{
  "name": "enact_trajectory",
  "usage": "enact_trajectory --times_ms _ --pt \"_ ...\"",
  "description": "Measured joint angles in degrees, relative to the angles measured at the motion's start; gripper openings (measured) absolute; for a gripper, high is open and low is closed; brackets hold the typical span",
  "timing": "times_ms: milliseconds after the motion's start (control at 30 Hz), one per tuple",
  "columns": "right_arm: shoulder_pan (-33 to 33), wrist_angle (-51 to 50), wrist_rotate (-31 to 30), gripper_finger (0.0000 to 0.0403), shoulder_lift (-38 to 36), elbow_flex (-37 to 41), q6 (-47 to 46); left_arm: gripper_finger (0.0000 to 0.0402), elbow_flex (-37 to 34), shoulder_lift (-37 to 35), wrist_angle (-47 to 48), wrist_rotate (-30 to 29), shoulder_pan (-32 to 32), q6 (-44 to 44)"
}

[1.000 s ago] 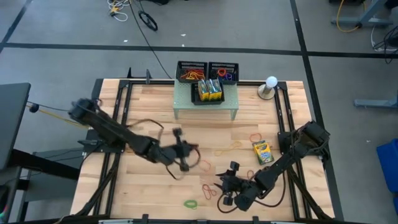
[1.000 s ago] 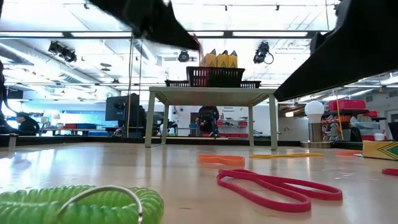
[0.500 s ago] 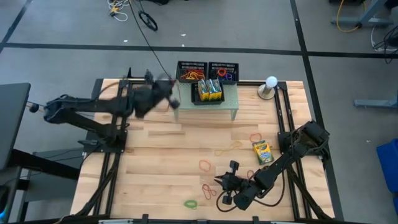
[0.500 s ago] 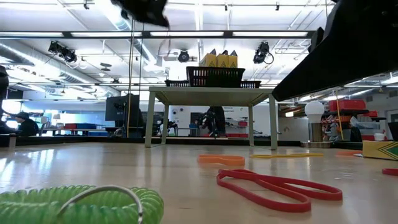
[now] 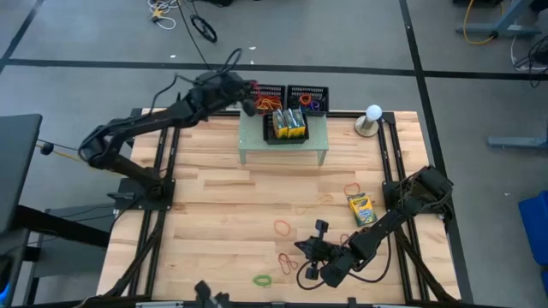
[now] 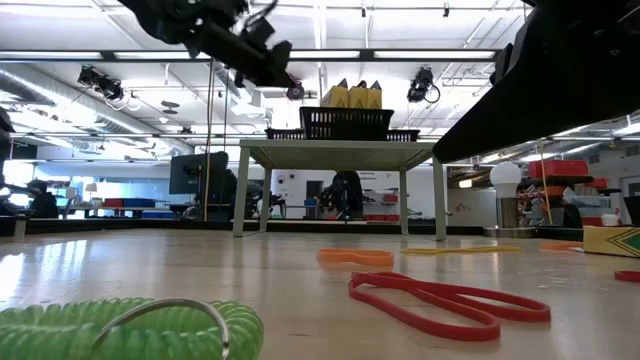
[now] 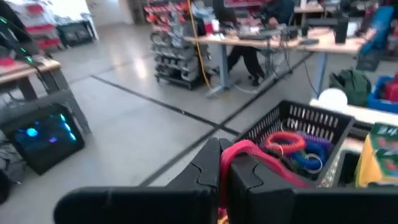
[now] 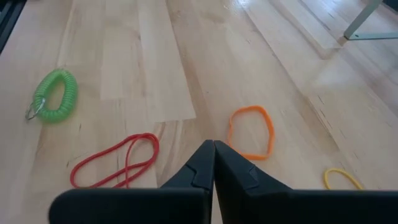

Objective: Pick & Place Office Desk Supplies
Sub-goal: Put the red rubberband into the top left black bin

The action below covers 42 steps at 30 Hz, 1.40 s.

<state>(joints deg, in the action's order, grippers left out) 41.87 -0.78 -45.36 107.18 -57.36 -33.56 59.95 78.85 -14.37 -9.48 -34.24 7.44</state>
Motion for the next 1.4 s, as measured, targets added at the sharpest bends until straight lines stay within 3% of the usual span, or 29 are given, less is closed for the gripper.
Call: enact_trajectory --times_ms 267,633,1133,1400 --pt "0.00 0.13 0.04 0.0013 0.00 0.00 1.27 0.0020 4.85 7.23 4.85 -2.63 -2.22 -0.57" --pt "0.00 0.13 0.04 0.0013 0.00 0.00 1.49 0.0049 7.11 10.40 4.54 -5.37 -4.50 -2.92" --pt "0.00 0.15 0.04 0.0013 0.00 0.00 1.92 0.0010 8.74 9.66 5.68 -4.70 -4.39 -2.84" --pt "0.00 0.15 0.04 0.0013 0.00 0.00 1.92 0.0057 8.74 10.53 8.51 -2.03 -4.59 -3.87"
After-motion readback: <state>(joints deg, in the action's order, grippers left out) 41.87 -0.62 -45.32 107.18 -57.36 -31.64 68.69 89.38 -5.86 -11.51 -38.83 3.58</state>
